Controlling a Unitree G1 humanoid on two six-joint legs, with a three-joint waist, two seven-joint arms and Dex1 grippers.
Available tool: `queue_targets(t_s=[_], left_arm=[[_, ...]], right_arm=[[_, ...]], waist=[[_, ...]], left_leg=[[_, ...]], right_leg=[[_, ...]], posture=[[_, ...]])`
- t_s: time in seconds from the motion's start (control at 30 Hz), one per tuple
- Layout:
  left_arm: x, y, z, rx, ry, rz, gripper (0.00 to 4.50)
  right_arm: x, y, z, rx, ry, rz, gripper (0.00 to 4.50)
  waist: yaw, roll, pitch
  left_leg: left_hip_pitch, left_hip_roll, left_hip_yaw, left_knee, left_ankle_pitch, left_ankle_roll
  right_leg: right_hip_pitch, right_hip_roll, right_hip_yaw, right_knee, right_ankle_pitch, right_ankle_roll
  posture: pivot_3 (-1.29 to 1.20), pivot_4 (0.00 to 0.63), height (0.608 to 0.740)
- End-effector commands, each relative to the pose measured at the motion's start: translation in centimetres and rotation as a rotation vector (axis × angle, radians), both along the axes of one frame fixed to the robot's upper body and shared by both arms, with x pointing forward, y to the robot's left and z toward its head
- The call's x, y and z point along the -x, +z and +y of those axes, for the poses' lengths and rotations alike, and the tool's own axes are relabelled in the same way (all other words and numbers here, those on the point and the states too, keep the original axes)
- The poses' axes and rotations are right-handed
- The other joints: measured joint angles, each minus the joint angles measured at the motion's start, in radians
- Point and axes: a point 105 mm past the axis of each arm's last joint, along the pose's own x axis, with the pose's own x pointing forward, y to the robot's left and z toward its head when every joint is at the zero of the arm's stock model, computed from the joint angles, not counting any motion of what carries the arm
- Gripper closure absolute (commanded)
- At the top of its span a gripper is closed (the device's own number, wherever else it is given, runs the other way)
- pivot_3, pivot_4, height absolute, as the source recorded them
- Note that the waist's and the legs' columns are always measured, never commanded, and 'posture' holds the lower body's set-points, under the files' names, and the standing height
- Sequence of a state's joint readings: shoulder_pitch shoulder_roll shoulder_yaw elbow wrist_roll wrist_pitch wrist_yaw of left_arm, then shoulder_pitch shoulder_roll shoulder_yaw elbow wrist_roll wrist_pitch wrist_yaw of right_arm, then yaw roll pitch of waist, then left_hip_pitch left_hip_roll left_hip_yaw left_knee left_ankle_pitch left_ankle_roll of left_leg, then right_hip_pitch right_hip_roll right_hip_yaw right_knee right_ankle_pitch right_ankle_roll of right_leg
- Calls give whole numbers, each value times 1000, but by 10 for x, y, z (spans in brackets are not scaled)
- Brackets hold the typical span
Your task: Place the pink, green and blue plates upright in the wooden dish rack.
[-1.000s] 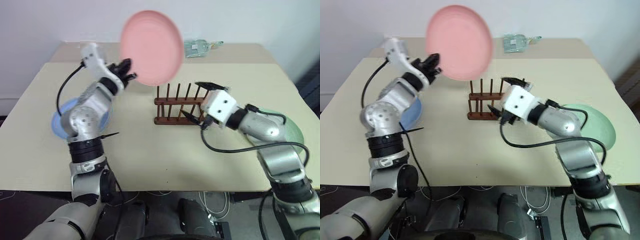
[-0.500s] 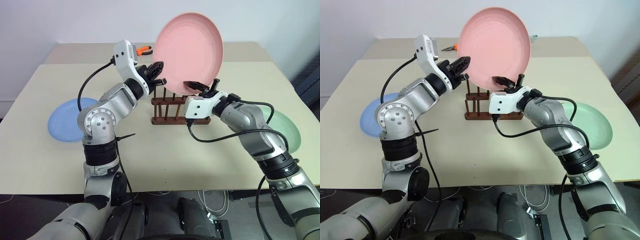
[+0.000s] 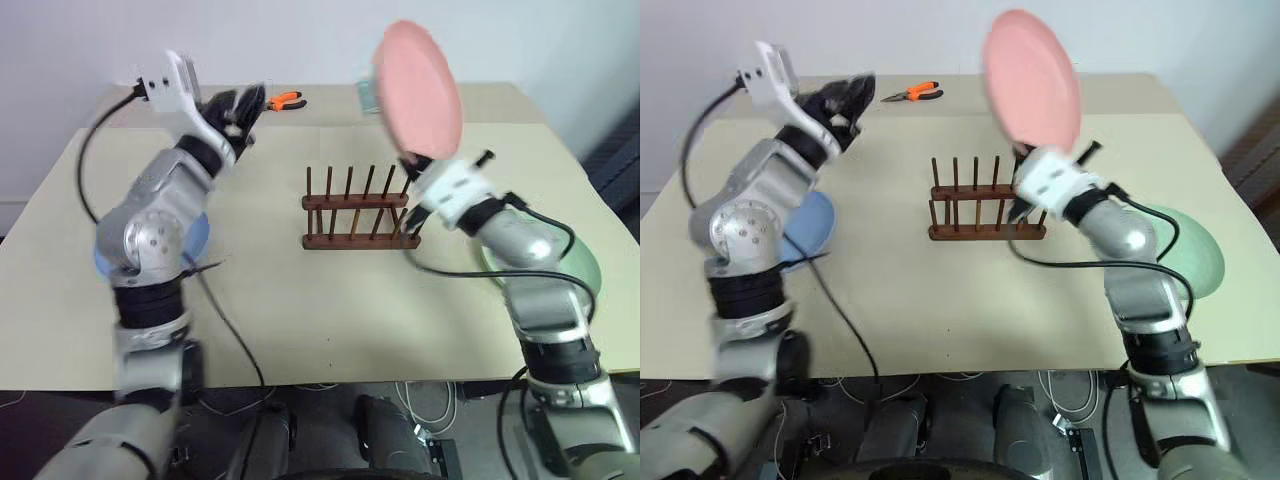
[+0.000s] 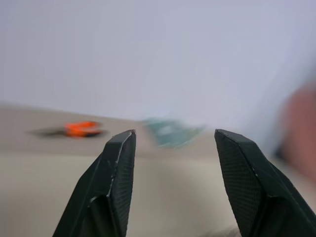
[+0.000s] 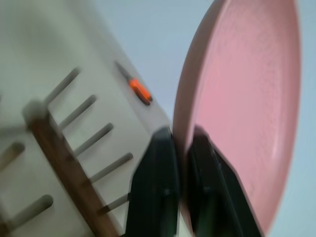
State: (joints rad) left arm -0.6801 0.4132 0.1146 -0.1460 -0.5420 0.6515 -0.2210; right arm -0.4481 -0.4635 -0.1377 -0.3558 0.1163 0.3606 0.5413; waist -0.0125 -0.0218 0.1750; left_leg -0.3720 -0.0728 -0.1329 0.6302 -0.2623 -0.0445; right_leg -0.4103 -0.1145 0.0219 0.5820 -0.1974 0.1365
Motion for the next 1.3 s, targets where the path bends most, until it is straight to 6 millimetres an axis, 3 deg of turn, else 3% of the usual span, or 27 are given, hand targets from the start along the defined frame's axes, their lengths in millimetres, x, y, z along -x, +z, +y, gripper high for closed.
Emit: queue_targets(t_s=[0.03, 0.23, 0.43, 0.97, 1.07, 1.23, 1.3], left_arm=[[29, -25, -40, -198, -304, -53, 1910], [73, -46, -70, -257, -639, -16, 1910], [94, -58, -77, -269, -768, 43, 1910], [101, -73, -78, -311, -786, 84, 1910], [100, -74, -78, -313, -785, 83, 1848], [99, -74, -78, -302, -778, 85, 1848], [99, -76, -78, -301, -778, 89, 1848]], right_arm=[[24, 23, -12, -320, 160, 95, 4500], [31, 31, -23, -535, 265, 205, 4500], [34, 30, -18, -562, 318, 269, 4500], [15, 0, -18, -622, 305, 415, 4500], [12, 0, -18, -605, 301, 414, 3408], [8, 18, -35, -506, 173, 287, 911], [13, 28, -52, -462, 107, 222, 911]], waist=[[6, 0, 0], [2, 2, 2], [-4, 5, 2], [1, 5, 2], [1, 5, 2], [1, 5, 3], [4, 5, 3]], left_leg=[[-1, 0, 0, 0, 0, 1], [-1, 1, -1, 1, -1, 1], [0, 1, 0, 0, -1, 2], [-1, 1, 0, 1, -1, 2], [-1, 1, 0, 1, -1, 2], [-1, 1, 0, 1, -1, 2], [-1, 1, 0, 1, -1, 2]], right_leg=[[0, 0, 0, 0, 0, 0], [0, 0, -1, 0, -2, -4], [-1, 0, -1, 1, -1, -3], [-1, 0, -1, 0, -1, -3], [-1, 0, -1, 0, -2, -3], [-1, 0, -1, 0, -1, -3], [-1, 0, -1, 0, -2, -3]], posture=[[0, 150, 740], [0, 150, 740], [0, 150, 740], [0, 150, 740], [0, 150, 740], [0, 150, 740], [0, 150, 740]])
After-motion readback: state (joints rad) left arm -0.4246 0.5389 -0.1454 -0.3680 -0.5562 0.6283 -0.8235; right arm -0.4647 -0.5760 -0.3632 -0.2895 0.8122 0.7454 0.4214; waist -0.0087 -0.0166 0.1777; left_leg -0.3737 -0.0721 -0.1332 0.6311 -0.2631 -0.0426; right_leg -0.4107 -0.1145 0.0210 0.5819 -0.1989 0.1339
